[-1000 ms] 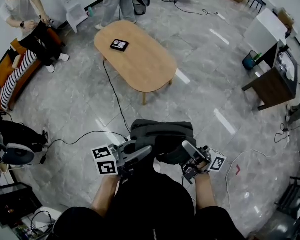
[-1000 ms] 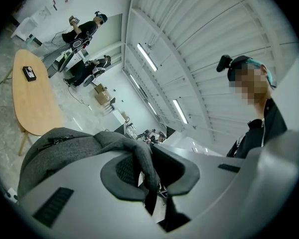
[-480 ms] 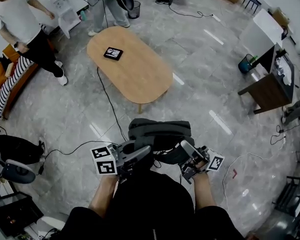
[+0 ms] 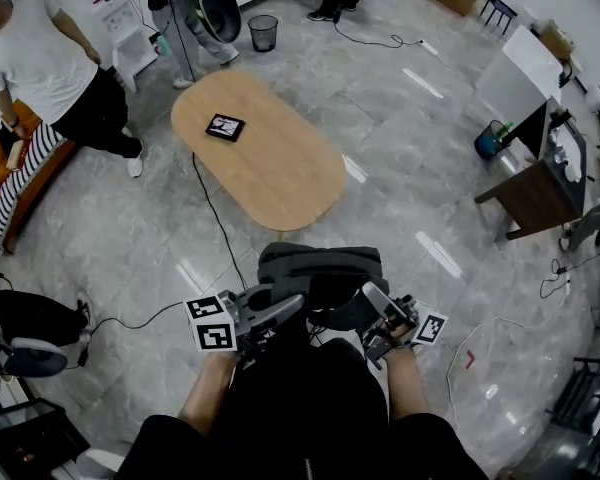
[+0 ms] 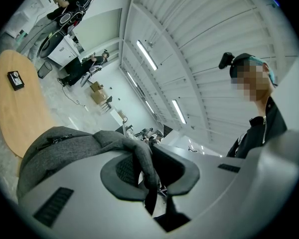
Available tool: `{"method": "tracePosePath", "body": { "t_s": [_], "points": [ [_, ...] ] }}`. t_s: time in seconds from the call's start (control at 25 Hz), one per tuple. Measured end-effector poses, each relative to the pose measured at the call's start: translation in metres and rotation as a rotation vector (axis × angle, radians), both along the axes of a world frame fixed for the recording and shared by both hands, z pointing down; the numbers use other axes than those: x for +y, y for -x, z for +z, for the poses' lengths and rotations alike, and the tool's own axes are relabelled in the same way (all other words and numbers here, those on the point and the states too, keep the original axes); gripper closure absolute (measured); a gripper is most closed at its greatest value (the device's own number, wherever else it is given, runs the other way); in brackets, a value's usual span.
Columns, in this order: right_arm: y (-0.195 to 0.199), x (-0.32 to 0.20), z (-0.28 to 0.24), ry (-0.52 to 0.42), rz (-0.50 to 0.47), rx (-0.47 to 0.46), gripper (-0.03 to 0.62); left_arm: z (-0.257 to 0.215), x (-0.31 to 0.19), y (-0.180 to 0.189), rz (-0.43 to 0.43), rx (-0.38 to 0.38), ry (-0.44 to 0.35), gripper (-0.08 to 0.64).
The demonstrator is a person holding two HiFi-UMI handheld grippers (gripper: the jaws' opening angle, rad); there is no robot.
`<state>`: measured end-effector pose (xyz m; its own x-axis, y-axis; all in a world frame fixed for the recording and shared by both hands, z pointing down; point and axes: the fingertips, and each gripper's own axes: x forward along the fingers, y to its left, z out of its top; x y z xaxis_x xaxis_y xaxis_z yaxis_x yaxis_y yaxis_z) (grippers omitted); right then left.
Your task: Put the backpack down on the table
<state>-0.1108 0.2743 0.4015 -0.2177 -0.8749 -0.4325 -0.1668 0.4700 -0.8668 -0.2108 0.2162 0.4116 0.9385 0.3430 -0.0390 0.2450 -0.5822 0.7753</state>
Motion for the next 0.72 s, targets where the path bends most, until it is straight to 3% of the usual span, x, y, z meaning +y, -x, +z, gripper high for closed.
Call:
{"method": "tracePosePath", "body": {
  "t_s": [0.72],
  "points": [
    [-0.027,-0.040,0.000,0.003,-0.009,-0.019,0.551,0.000,-0.035,-0.024,-0.016,-0.013,0.001,0.505]
  ]
}}
